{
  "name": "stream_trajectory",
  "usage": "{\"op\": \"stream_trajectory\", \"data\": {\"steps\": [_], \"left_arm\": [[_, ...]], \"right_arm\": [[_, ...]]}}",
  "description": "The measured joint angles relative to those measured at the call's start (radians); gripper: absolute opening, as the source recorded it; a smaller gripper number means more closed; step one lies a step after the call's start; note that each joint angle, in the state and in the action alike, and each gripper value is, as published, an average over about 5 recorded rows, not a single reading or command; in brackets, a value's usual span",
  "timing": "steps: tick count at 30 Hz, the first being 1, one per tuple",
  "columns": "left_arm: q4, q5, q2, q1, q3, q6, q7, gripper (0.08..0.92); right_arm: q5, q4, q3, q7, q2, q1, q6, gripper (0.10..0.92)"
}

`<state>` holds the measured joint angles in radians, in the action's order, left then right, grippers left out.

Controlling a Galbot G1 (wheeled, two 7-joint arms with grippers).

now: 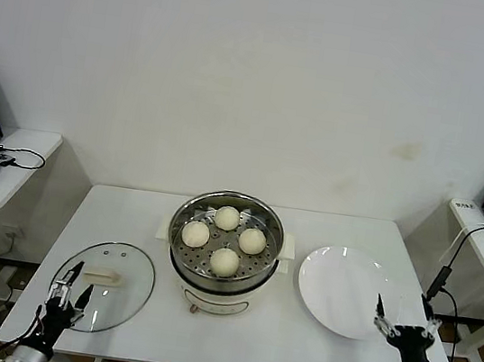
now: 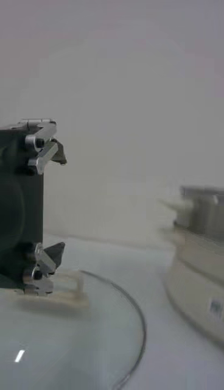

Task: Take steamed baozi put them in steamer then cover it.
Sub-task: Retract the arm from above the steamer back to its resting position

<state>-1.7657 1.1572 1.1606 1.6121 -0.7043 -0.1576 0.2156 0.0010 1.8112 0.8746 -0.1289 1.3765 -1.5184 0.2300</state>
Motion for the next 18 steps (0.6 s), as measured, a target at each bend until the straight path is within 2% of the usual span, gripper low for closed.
{"op": "stream_trajectory", "data": {"steps": [18], "left_arm": [[0.16,0.141,-0.045,-0.143,0.054,-0.009,-0.027,0.823]], "right_arm": [[-0.06,-0.023,0.04,0.009,0.062,-0.056,0.045,0.823]]}}
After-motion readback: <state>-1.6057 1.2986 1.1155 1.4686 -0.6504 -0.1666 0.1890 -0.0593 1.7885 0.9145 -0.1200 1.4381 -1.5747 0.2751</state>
